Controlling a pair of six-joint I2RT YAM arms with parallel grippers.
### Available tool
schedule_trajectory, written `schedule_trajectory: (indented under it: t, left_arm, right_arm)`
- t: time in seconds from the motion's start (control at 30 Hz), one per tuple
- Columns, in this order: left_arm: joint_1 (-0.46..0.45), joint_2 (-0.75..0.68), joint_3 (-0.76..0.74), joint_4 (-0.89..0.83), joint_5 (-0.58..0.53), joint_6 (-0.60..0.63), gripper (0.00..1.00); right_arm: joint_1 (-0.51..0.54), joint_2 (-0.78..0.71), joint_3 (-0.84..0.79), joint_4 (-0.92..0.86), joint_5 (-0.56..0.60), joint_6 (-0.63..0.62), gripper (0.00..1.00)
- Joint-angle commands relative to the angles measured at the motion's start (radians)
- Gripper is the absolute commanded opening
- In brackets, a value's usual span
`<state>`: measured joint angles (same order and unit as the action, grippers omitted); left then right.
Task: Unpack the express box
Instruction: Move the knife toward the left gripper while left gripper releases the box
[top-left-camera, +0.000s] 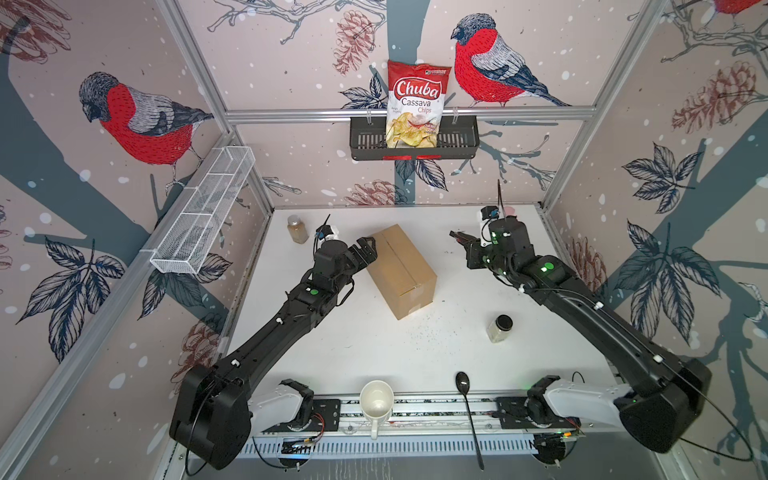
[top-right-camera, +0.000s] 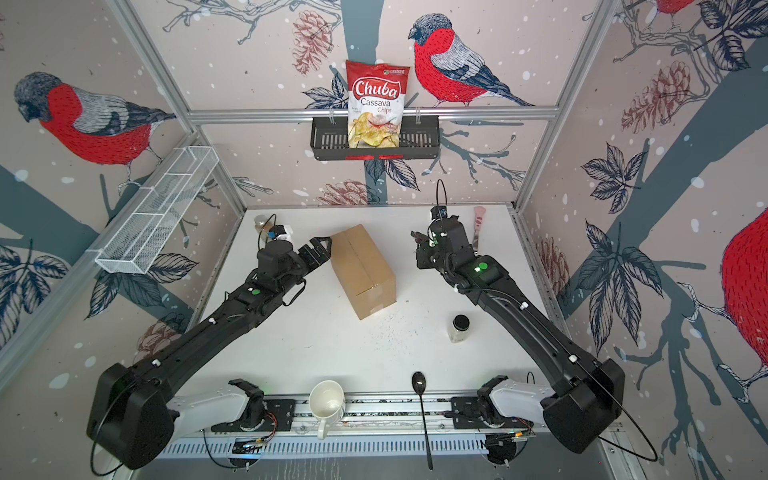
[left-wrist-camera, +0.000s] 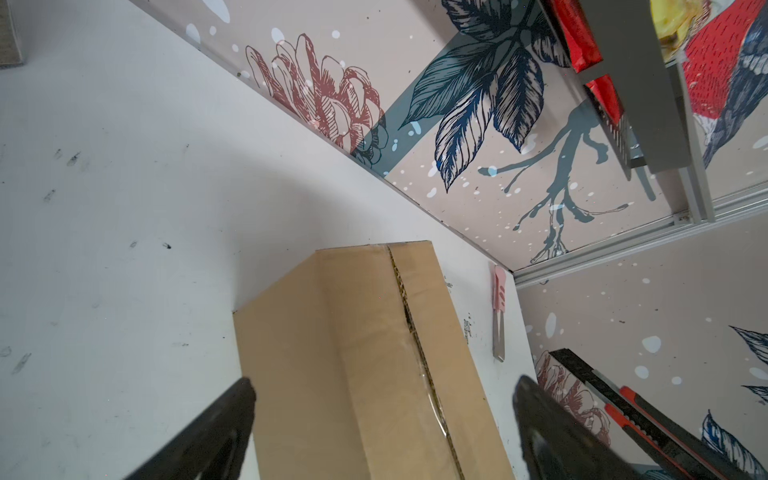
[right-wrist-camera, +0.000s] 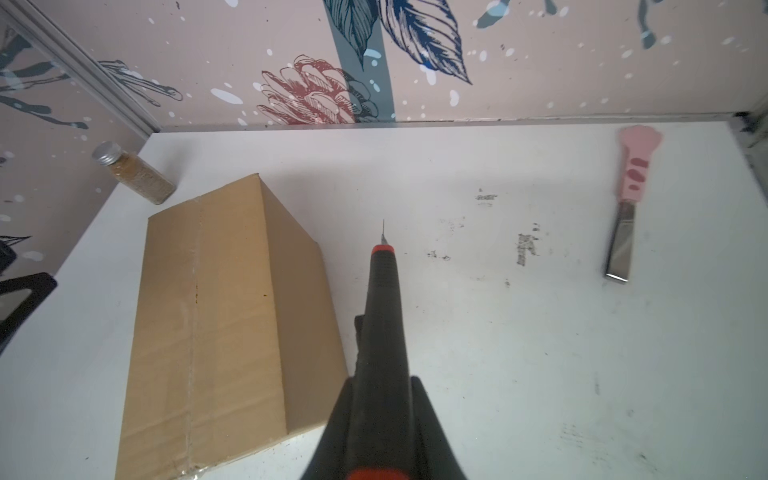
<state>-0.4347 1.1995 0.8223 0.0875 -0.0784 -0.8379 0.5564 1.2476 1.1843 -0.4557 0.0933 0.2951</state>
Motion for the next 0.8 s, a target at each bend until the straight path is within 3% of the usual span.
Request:
schedule_trajectory:
  t: [0.0,0.33,0.77]
  left_arm:
    - [0.002,0.015,-0.003,0.03,0.021,0.038,0.96]
    - [0.018,0.157,0.094,-0.013,0.036,0.171,0.95]
    - [0.021,0.163,0.08,0.007,0.05,0.165,0.94]
  right_arm:
    - [-0.056,0.03,-0.012,0.13,-0.209,-0.009,0.01]
    - [-0.128,0.056,-0.079,0.247,-0.283,0.083,0.01]
    - [-0.338,0.254,-0.179,0.499,-0.687,0.167,0.02]
